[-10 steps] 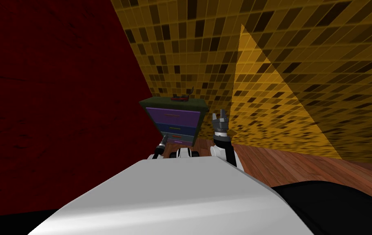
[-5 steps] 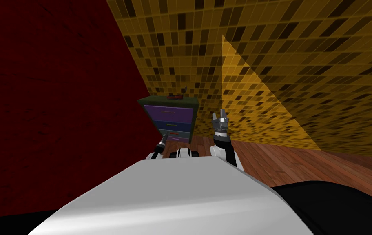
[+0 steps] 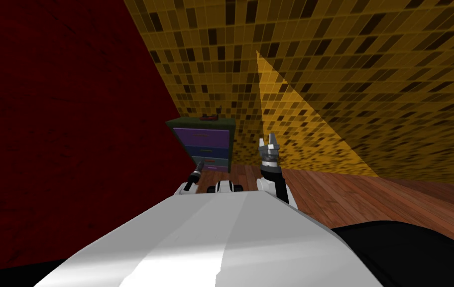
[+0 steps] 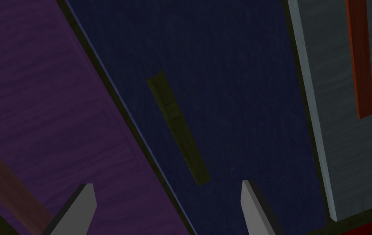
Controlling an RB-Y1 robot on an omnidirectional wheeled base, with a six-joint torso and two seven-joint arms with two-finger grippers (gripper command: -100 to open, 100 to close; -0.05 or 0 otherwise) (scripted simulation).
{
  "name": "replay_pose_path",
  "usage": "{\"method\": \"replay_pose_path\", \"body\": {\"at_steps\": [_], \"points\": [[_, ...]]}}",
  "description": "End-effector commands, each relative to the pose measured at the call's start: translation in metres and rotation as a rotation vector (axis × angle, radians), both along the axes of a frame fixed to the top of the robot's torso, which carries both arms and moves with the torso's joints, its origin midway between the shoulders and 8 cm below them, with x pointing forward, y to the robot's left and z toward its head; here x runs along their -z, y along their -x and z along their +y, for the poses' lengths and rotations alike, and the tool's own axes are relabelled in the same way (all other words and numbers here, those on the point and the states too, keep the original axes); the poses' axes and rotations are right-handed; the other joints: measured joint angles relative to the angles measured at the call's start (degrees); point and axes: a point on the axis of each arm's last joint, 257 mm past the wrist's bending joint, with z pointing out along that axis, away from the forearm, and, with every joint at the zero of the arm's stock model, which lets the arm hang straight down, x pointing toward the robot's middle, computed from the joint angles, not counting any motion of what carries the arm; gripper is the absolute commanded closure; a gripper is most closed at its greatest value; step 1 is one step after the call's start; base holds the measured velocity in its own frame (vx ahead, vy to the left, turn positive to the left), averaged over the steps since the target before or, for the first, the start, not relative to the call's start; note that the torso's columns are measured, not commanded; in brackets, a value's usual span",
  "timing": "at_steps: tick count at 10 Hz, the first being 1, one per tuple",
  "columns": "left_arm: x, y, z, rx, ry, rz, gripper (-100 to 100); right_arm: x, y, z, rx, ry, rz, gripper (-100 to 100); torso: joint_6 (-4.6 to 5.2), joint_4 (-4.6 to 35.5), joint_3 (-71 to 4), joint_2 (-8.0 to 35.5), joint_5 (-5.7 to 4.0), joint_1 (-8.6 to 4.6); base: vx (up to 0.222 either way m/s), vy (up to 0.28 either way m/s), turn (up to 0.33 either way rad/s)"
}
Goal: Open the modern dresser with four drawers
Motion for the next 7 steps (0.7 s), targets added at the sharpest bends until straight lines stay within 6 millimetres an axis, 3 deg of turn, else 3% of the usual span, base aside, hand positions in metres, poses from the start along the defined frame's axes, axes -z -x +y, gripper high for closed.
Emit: {"method": "replay_pose_path", "body": {"at_steps": [1,4,6,7], "points": [[0.001,-0.016,0.007,-0.033,-0.009,0.019,-100,0.0,0.0,0.0,0.0,0.0,0.0,0,0.0,-0.03,-0.07,-0.11,0.0,0.01,0.147,0.059,-0.043],[-0.003,-0.035,0.007,-0.056,-0.048,0.018,-100,0.0,0.0,0.0,0.0,0.0,0.0,0,0.0,0.01,0.03,0.08,-0.02,-0.1,0.204,0.099,-0.039],[-0.003,-0.033,0.006,-0.052,-0.041,0.018,-100,0.0,0.0,0.0,0.0,0.0,0.0,0,-0.01,0.15,0.38,0.65,-0.08,-0.35,0.059,0.034,-0.005],[-0.003,-0.033,0.006,-0.052,-0.041,0.018,100,0.0,0.0,0.0,0.0,0.0,0.0,0,0.01,0.21,0.47,0.76,-0.12,-0.43,0.012,0.006,0.0]]}}
